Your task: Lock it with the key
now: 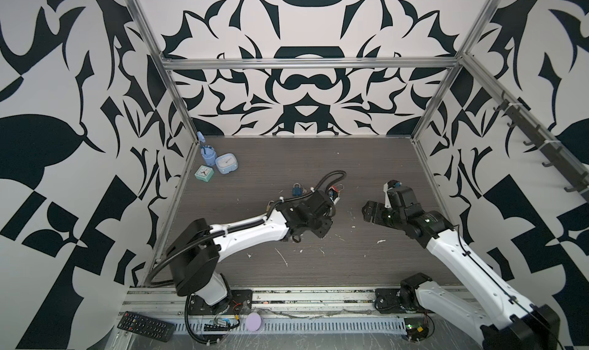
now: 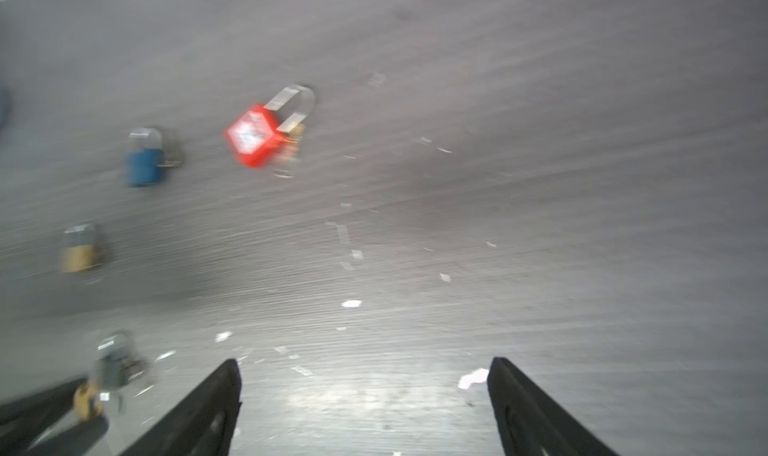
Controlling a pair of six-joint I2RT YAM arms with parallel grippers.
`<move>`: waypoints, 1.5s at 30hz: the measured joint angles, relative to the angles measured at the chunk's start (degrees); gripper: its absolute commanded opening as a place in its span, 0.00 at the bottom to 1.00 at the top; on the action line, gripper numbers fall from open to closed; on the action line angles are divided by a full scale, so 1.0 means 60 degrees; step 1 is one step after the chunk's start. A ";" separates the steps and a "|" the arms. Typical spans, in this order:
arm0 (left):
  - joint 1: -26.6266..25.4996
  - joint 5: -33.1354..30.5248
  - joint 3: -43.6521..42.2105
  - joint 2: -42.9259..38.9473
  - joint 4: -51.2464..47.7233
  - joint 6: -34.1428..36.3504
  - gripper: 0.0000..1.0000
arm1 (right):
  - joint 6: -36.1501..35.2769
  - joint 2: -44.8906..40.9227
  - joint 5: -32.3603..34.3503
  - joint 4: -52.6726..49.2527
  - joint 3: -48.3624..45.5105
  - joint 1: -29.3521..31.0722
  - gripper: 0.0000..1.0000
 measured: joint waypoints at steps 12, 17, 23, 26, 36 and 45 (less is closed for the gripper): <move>0.1603 0.4255 -0.3140 -0.1676 0.4339 0.2922 0.00 | -0.0510 -0.1049 -0.4765 0.2135 -0.0051 -0.0004 0.62; 0.1668 0.4994 -0.3144 -0.1705 0.5184 0.3136 0.00 | -0.0634 -0.0597 -0.5421 0.2280 -0.0091 0.0044 0.51; 0.1668 0.5370 -0.3264 -0.1730 0.5741 0.3158 0.00 | -0.0838 -0.0277 -0.5566 0.2324 -0.0091 0.0535 0.48; 0.1668 0.5428 -0.3308 -0.1730 0.5810 0.3162 0.00 | -0.1075 -0.0131 -0.5329 0.2269 -0.0087 0.1158 0.49; 0.1668 0.5727 -0.3333 -0.1956 0.5872 0.3213 0.00 | -0.1585 0.0386 -0.3880 0.1891 -0.0011 0.2164 0.50; 0.1654 0.5916 -0.3333 -0.2138 0.5716 0.3526 0.00 | -0.1654 0.0525 -0.3187 0.1905 0.0270 0.2164 0.49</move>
